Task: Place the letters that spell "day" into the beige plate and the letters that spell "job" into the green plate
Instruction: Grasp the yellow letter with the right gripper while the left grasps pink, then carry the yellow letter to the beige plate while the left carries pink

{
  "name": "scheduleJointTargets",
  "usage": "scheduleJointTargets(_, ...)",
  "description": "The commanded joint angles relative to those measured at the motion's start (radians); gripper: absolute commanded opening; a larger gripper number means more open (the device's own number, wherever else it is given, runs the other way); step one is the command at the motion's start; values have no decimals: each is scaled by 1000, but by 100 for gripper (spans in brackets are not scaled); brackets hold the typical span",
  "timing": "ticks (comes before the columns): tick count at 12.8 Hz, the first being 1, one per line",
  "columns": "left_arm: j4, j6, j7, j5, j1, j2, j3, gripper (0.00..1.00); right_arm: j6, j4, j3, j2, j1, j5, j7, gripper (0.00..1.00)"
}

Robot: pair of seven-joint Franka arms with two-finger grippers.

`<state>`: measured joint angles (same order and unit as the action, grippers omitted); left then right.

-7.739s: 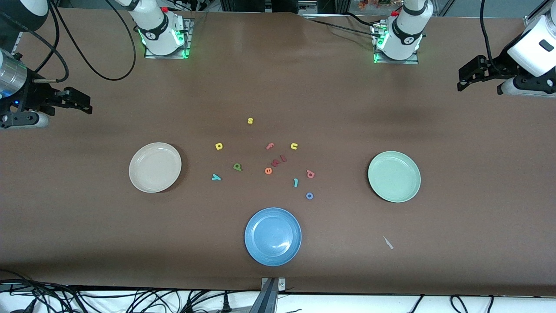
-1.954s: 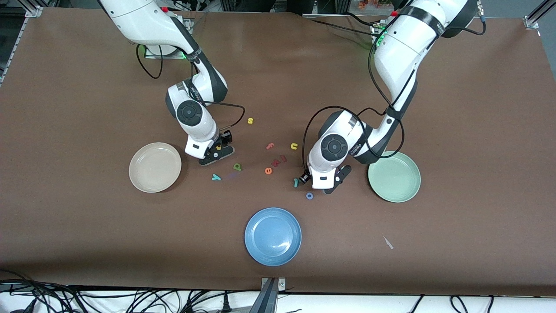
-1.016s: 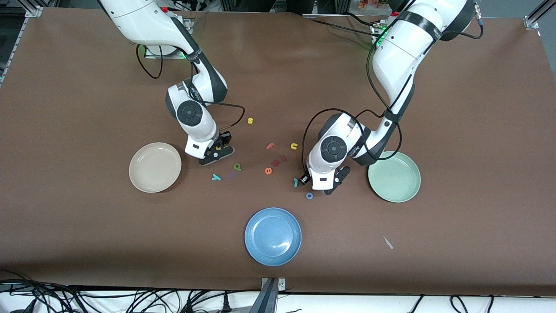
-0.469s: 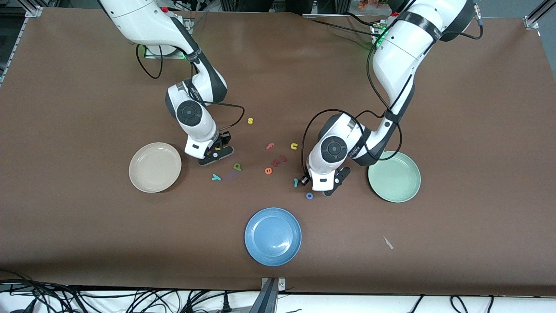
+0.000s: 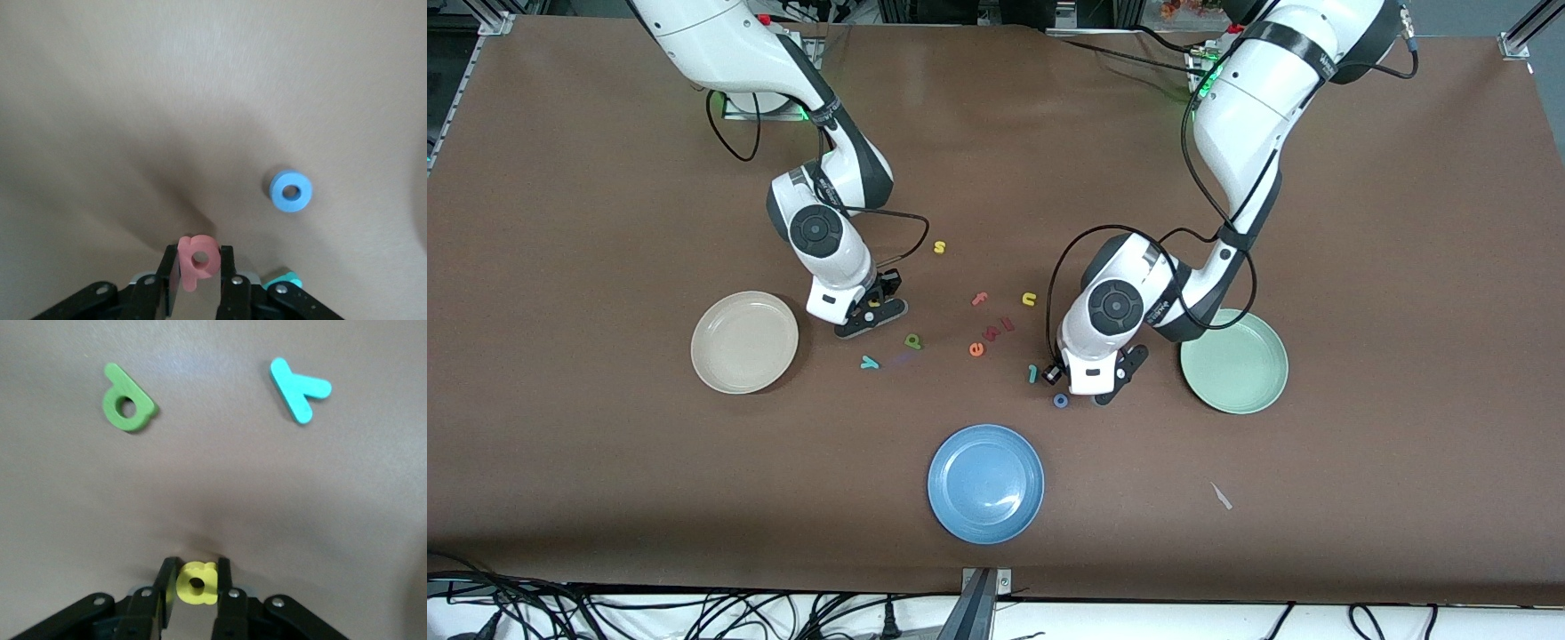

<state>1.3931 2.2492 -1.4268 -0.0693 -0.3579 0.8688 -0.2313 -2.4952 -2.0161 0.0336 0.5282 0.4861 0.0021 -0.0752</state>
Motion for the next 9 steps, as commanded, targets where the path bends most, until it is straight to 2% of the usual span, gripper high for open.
scheduleJointTargets(1,-11,-97,8,-33,11,-62,1,9,128,63,-1,-42,-6,7,-20,19)
scheduleJointTargets(4,-51,-190,83,-33,39,-77,0,8,274,157,-43,-66,-9,15,-71,19)
scheduleJointTargets(5,-49,-221,113,-38,42,-100,1,4,292,175,-82,-68,-9,15,-61,19)
scheduleJointTargets(7,-49,-290,234,-44,88,-151,-3,4,325,204,-116,-74,-9,15,-58,19)
scheduleJointTargets(9,-40,-357,363,-44,129,-194,-3,4,328,212,-167,-74,-9,15,45,19)
